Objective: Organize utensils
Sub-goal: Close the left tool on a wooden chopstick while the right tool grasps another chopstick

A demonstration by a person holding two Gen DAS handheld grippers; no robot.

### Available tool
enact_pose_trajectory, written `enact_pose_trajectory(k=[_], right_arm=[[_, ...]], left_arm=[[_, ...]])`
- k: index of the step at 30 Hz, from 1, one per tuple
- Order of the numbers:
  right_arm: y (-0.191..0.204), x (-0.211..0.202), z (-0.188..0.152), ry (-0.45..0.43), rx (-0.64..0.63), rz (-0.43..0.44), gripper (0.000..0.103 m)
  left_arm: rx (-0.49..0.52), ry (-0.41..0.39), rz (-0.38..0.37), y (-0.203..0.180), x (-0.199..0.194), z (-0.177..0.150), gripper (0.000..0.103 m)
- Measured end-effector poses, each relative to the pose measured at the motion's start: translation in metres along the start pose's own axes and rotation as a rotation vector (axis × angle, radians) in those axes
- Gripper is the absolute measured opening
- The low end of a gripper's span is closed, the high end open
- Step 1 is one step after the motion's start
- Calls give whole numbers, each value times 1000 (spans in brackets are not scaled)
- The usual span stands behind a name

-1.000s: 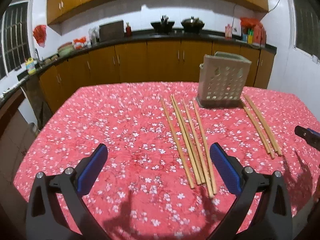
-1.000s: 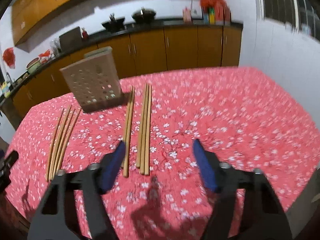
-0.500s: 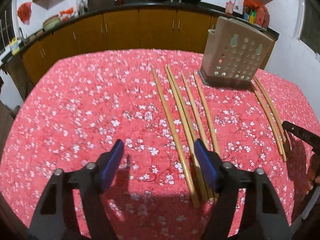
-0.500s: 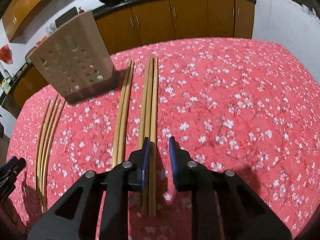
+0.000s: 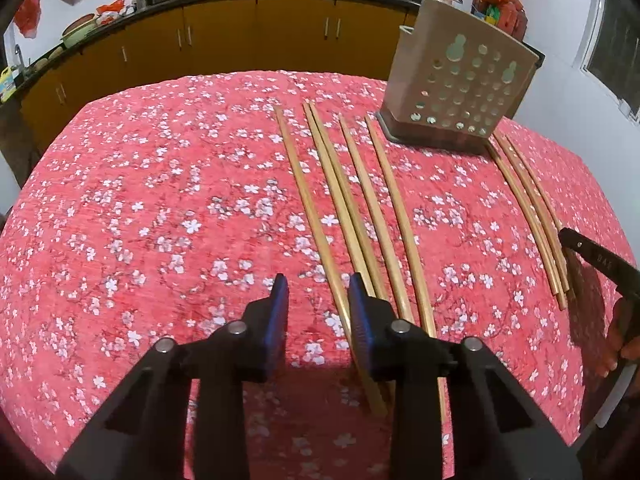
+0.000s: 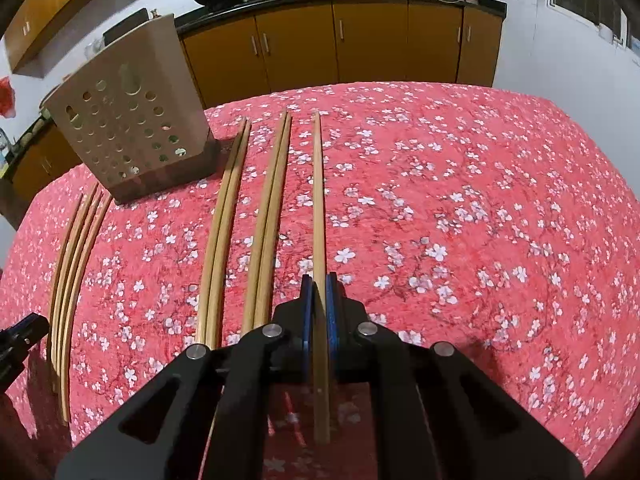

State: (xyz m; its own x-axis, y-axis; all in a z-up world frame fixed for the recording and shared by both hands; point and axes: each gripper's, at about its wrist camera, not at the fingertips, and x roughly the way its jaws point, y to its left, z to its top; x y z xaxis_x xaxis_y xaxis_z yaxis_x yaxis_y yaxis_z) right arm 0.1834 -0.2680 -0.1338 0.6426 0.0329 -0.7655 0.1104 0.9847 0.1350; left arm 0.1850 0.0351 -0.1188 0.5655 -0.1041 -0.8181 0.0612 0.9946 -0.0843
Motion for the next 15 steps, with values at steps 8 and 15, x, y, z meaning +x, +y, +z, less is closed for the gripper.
enact_pose_trajectory(k=[8, 15], right_arm=[[-3, -2, -7, -9, -10, -1, 8], [-10, 7, 3, -42, 7, -4, 8]], left_arm=[[45, 6, 47, -6, 16, 11, 10], [61, -11, 46, 10, 29, 30, 10]])
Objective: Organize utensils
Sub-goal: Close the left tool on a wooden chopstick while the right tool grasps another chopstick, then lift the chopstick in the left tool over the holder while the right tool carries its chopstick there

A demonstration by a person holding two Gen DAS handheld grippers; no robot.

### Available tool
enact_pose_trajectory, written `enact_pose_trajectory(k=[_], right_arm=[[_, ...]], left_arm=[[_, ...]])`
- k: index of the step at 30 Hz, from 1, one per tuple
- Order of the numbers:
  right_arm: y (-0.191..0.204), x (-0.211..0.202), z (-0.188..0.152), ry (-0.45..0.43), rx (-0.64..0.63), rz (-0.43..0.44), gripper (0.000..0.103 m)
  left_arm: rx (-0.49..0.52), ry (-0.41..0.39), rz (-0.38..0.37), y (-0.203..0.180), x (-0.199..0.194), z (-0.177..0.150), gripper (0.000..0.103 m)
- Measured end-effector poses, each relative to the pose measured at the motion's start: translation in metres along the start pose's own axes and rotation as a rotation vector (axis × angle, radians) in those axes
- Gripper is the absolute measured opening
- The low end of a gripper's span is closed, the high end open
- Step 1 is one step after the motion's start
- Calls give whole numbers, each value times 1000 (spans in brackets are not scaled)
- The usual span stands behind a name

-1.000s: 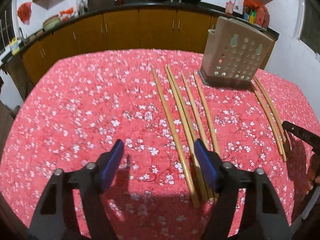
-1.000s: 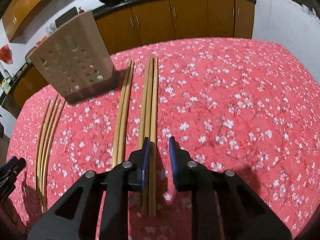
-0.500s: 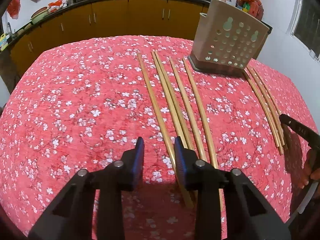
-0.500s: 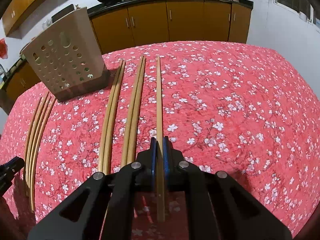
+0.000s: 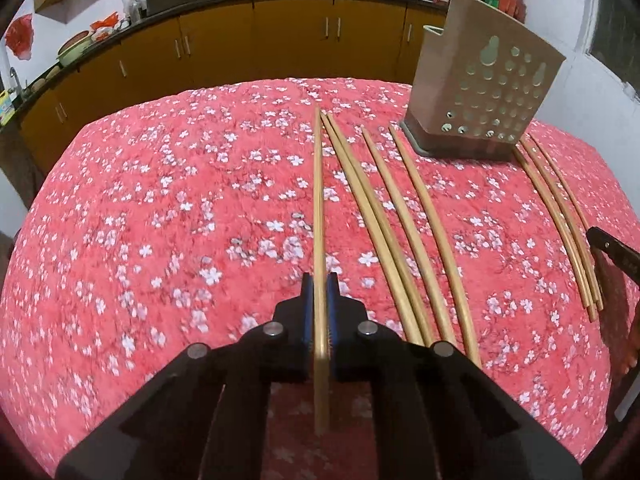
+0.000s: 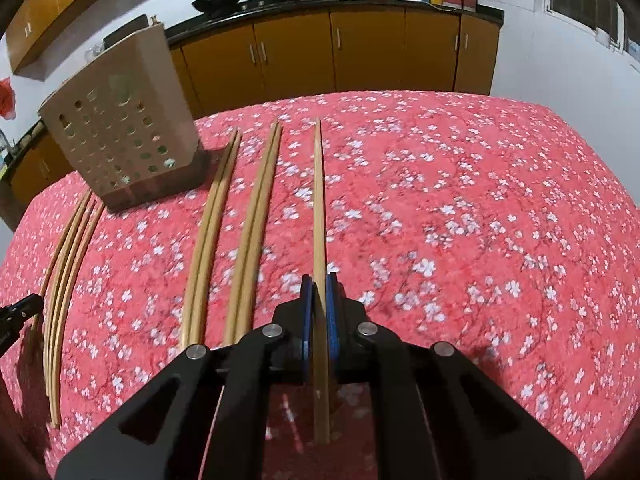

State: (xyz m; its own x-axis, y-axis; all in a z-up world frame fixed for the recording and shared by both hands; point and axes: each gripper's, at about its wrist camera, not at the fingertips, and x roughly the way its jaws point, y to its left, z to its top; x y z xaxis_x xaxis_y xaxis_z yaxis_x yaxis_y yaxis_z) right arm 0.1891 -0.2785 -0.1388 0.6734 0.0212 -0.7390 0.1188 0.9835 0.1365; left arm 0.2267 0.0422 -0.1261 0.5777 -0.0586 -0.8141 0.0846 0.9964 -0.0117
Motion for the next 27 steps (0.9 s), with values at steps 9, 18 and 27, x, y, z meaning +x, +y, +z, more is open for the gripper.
enact_pose_trajectory(k=[9, 18, 27], right_arm=[[-3, -8, -10, -4, 15, 23, 8], [0, -14, -16, 0, -18, -5, 8], [-2, -19, -16, -20, -1, 8, 8]], left_arm=[[6, -62, -23, 0, -6, -15, 14], [8, -62, -1, 3, -14, -24, 14], [26, -42, 25, 4, -18, -25, 8]])
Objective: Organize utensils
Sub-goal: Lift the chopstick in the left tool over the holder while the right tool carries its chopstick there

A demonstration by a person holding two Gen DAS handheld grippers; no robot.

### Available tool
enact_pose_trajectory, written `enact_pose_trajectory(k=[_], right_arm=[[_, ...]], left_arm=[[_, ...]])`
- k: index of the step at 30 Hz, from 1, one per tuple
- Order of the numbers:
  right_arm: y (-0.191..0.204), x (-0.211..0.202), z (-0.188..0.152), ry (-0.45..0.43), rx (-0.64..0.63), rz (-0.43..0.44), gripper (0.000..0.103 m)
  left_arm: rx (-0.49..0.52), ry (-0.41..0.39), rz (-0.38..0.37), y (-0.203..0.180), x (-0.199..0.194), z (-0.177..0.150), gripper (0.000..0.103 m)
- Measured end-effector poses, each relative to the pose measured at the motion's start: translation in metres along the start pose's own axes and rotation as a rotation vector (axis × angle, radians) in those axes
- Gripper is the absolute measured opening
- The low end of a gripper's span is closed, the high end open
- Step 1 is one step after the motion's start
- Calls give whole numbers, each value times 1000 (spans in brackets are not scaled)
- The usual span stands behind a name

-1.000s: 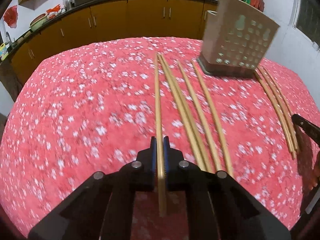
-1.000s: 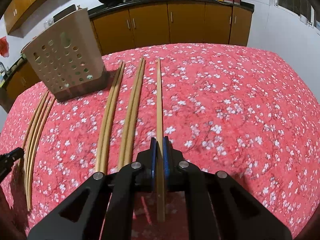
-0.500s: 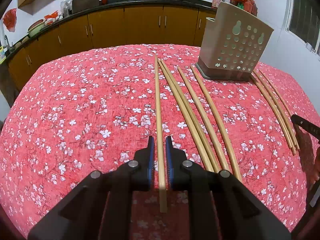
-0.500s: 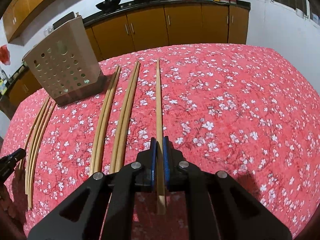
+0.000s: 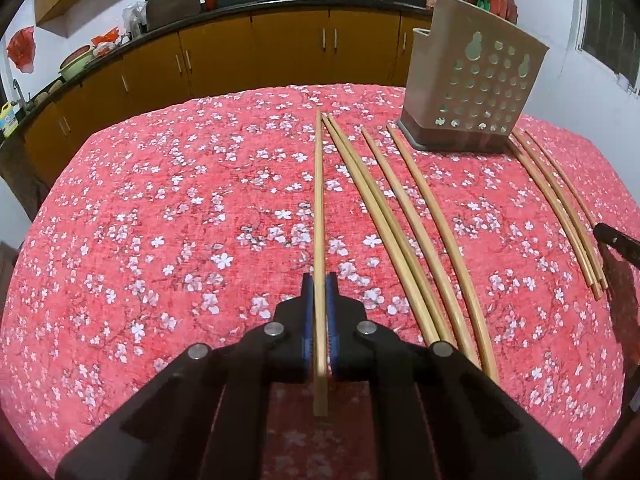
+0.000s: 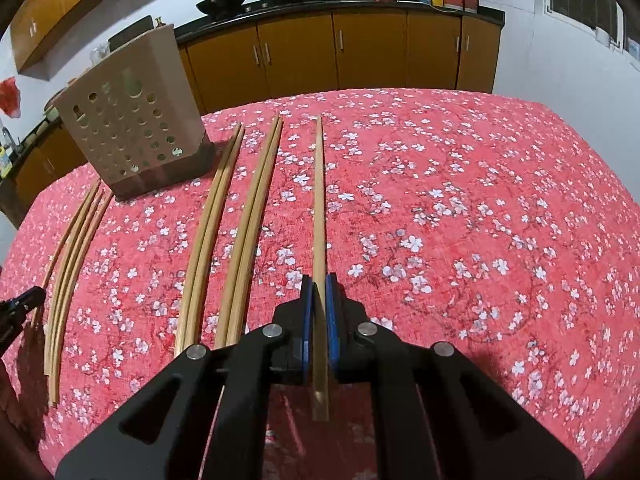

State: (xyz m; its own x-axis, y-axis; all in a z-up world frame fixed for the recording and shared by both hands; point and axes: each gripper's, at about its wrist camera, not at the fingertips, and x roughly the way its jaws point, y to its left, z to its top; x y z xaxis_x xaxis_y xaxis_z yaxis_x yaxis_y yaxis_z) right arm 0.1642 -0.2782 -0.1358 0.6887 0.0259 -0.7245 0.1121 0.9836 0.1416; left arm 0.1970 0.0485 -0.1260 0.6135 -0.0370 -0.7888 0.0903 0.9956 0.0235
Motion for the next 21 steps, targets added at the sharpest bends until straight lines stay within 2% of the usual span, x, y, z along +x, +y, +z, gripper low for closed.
enact_pose_trajectory(k=[7, 15, 21], right_arm=[[-8, -31, 10, -90, 3, 7, 8], [-12, -61, 22, -198, 17, 6, 8], [-12, -86, 33, -293, 18, 5, 8]], left_arm=[[-7, -26, 11, 8, -19, 8, 8], [-7, -120, 8, 14, -60, 23, 8], [-29, -220, -4, 15, -93, 37, 8]])
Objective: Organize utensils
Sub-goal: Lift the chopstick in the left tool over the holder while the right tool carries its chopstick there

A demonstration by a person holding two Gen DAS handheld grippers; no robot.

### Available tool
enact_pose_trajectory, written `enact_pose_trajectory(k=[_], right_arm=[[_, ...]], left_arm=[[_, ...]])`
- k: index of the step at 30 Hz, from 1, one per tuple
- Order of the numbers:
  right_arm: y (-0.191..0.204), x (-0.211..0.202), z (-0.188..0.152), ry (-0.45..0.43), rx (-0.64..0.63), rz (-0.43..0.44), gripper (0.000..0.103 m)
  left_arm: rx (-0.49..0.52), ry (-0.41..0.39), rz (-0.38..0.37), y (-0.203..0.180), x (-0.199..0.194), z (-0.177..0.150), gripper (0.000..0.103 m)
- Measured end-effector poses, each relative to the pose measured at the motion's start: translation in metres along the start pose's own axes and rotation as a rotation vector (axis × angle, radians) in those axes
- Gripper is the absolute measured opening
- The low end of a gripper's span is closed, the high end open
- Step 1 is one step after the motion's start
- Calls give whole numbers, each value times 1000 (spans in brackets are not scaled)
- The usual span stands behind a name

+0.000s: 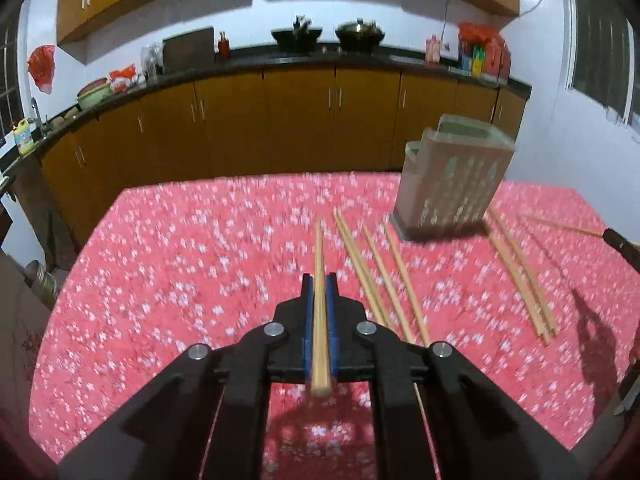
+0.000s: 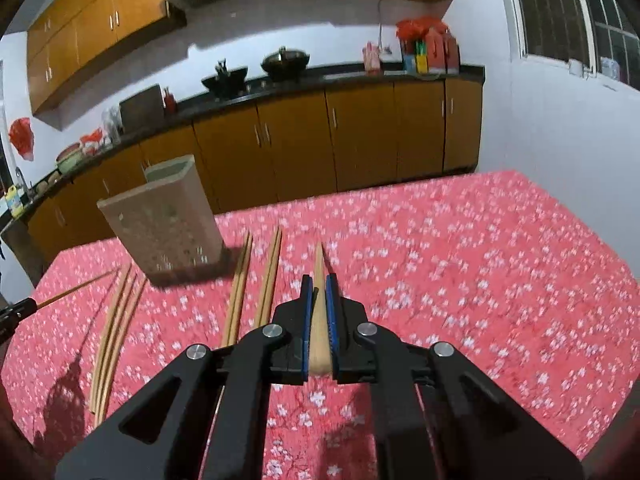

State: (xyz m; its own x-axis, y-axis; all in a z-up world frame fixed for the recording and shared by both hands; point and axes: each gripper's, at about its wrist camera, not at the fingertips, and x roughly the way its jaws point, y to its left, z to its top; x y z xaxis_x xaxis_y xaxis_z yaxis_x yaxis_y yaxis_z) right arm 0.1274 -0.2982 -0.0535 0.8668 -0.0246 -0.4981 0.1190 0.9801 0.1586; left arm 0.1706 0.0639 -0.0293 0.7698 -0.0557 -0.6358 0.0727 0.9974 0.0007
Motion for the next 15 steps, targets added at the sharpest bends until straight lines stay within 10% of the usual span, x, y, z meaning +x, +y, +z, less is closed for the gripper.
enact_pose_trajectory(k=[15], right_arm=[[0, -21, 37, -120, 0, 13, 7]], left_arm=[[-45, -185, 11, 8, -40, 51, 8]])
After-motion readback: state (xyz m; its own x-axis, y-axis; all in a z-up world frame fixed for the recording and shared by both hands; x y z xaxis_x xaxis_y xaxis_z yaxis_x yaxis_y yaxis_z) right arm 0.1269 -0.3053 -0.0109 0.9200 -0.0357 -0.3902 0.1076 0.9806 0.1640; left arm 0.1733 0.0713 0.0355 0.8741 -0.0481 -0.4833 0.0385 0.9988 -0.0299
